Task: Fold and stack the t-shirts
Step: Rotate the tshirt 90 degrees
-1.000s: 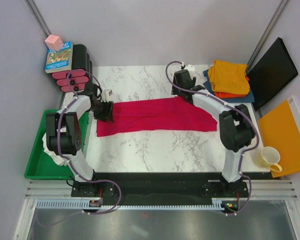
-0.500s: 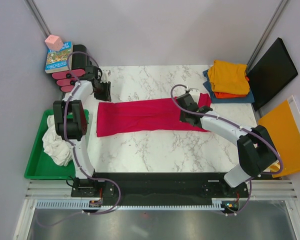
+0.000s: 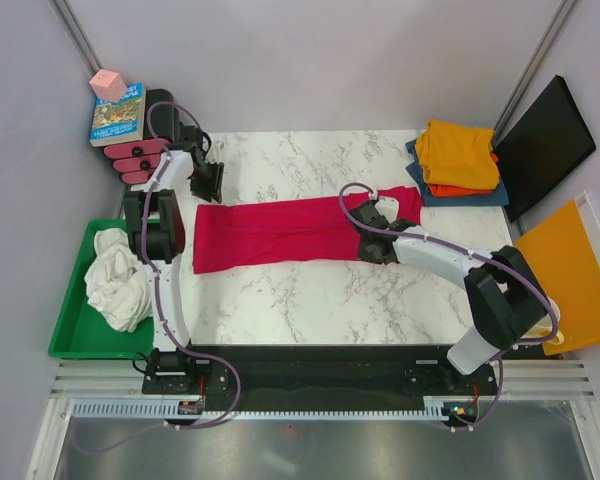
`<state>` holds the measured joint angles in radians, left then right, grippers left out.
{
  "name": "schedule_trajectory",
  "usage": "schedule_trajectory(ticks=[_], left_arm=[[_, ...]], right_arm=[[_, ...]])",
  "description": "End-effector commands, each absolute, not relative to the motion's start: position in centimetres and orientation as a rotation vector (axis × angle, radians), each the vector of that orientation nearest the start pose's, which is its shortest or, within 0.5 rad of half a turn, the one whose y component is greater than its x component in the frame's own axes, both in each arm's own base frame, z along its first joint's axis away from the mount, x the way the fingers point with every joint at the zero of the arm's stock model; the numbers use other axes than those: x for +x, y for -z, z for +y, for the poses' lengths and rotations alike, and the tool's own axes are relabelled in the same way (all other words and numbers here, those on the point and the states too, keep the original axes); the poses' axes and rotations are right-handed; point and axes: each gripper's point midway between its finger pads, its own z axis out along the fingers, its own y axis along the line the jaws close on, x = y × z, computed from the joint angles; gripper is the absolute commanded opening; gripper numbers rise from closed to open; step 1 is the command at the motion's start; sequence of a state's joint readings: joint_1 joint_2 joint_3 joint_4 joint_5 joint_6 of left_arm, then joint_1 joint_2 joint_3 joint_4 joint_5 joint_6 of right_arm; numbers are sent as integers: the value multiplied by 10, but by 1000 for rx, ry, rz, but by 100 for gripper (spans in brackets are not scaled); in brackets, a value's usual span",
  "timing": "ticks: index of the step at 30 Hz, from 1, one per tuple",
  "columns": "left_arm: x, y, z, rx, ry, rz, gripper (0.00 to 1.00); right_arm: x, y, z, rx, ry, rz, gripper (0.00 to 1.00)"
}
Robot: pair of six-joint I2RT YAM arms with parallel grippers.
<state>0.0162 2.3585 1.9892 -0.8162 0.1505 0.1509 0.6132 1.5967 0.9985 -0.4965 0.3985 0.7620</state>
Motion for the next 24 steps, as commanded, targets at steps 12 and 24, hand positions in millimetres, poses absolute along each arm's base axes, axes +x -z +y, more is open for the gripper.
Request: schedule_trajectory(ticks=[12, 24], left_arm=[[437, -23, 5, 345, 99, 2838, 38], [449, -112, -4, 205, 281, 2572, 47]], right_arm=[[374, -106, 195, 297, -56, 2380, 6], [392, -74, 120, 451, 133, 2423, 31]])
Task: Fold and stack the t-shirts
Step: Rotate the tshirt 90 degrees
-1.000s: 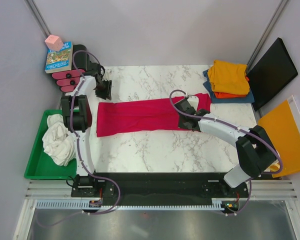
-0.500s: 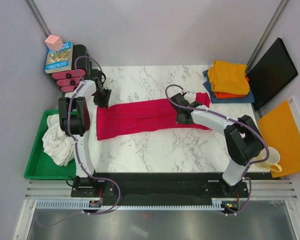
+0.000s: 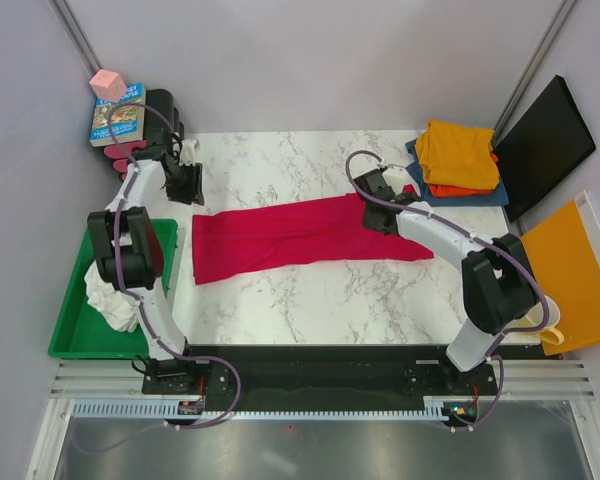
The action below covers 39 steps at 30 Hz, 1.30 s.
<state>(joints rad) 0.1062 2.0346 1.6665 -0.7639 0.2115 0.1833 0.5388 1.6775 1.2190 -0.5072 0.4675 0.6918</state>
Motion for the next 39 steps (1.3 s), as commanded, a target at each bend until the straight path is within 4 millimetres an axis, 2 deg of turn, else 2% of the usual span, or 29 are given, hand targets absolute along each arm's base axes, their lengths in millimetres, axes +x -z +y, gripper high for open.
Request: schedule_trajectory(ticks=[1, 3, 5, 9, 14, 15, 20, 23, 27, 34, 39], left_arm=[[443, -113, -10, 256, 283, 2572, 46], [422, -99, -18, 312, 290, 2631, 43], [403, -86, -22, 382, 296, 2682, 41], [380, -68, -26, 458, 282, 2758, 40], [355, -46, -19, 504, 262, 2876, 38], [347, -42, -34, 593, 259, 2896, 38], [290, -21, -41, 865, 200, 3046, 35], [264, -19, -50, 996, 209, 3062, 34], [240, -24, -60, 1102, 260, 3062, 34], [200, -32, -77, 1245, 392, 3067, 34], [173, -39, -101, 1383, 474, 3037, 34]], right_arm=[[398, -58, 119, 453, 149, 2461, 30], [405, -47, 113, 444, 180, 2489, 28], [417, -37, 114, 431, 200, 2504, 27], [433, -26, 117, 416, 226, 2519, 27], [449, -12, 123, 406, 236, 2579, 28], [455, -7, 123, 401, 247, 2600, 29], [481, -5, 126, 367, 270, 2629, 30], [501, -7, 129, 354, 263, 2633, 31], [526, -8, 139, 357, 194, 2633, 33], [553, -5, 162, 390, -65, 2651, 36], [575, -13, 183, 382, -247, 2607, 41]])
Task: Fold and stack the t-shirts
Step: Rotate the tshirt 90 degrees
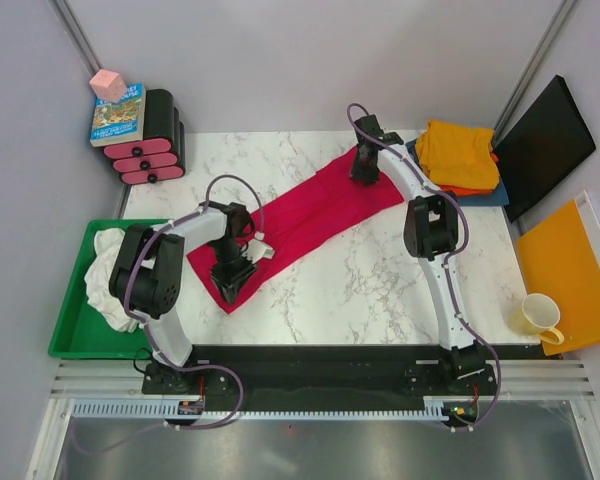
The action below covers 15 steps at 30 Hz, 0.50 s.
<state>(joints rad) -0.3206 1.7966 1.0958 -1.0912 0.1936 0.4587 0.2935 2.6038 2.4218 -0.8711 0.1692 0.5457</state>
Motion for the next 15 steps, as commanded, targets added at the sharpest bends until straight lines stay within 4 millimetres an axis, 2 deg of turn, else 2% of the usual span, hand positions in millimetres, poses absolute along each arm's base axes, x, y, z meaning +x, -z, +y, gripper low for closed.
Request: schedule_trajectory(ticks=[1, 3, 5, 7, 8, 9, 10, 11, 12, 13, 15], left_arm=[[169, -40, -105, 1403, 484, 3032, 34], [162, -43, -118, 1463, 498, 3006, 34], [163, -47, -129, 1474, 468, 2985, 34], [184, -57, -140, 1413, 429, 2917, 35], [197, -68, -140, 1356, 365, 2873, 36], [212, -78, -143, 1316, 326, 2813, 37], [229, -88, -147, 1270, 299, 2735, 41], [241, -98, -146, 1214, 280, 2696, 43], [256, -120, -148, 1158, 276, 2618, 47], [270, -130, -150, 1111, 280, 2568, 48], [299, -147, -137, 960, 283, 2532, 49]], right_arm=[[579, -14, 183, 395, -274, 2598, 43], [589, -17, 186, 418, -330, 2562, 46], [596, -30, 201, 397, -464, 2530, 47], [602, -52, 207, 371, -508, 2477, 46], [606, -82, 209, 351, -542, 2389, 46], [607, -103, 209, 342, -564, 2333, 47], [608, -163, 204, 333, -578, 2203, 48], [606, -170, 200, 344, -568, 2163, 50], [603, -192, 197, 345, -563, 2125, 51], [595, -225, 191, 345, -560, 2082, 51], [582, -246, 181, 356, -513, 2064, 53]])
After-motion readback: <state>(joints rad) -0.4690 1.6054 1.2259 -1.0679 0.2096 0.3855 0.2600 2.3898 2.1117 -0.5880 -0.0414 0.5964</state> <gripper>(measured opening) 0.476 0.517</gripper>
